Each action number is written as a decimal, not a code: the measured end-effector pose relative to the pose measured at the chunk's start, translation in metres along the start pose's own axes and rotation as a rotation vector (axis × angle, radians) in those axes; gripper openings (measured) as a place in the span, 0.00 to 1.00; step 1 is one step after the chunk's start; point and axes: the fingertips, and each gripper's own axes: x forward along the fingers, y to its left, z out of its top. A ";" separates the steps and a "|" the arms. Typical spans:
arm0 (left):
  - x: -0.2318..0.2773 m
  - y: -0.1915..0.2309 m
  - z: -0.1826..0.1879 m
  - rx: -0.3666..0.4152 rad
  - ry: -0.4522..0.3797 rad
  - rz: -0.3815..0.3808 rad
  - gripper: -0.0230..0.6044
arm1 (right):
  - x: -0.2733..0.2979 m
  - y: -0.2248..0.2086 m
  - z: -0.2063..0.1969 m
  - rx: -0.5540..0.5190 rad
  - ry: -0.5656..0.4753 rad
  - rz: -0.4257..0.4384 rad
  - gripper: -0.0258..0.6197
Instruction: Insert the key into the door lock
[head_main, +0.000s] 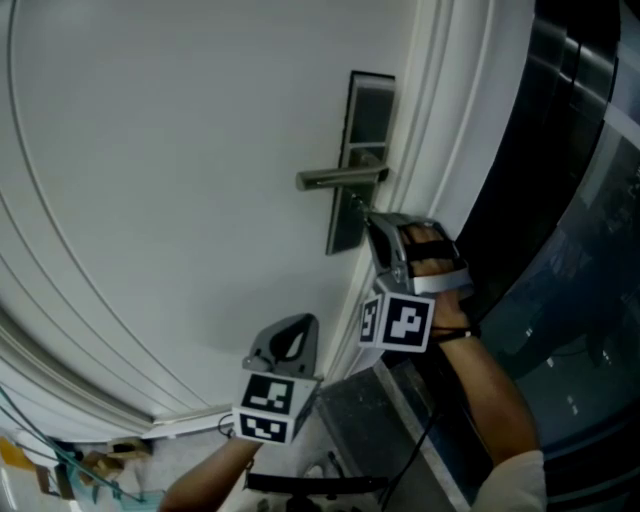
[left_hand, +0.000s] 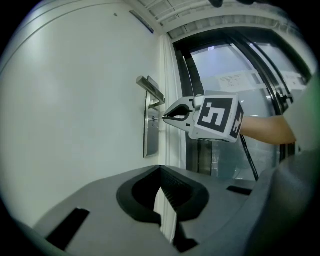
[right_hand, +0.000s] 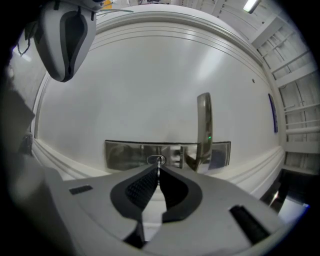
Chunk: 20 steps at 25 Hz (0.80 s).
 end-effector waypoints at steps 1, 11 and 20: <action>0.000 0.001 -0.001 -0.002 0.002 0.002 0.04 | 0.001 0.000 0.000 -0.005 0.001 -0.001 0.07; 0.001 0.001 -0.001 0.000 0.005 -0.008 0.04 | 0.008 -0.003 -0.001 -0.011 0.018 0.005 0.07; -0.005 0.007 -0.001 -0.006 0.002 -0.003 0.04 | 0.018 -0.003 0.003 -0.005 0.026 0.014 0.07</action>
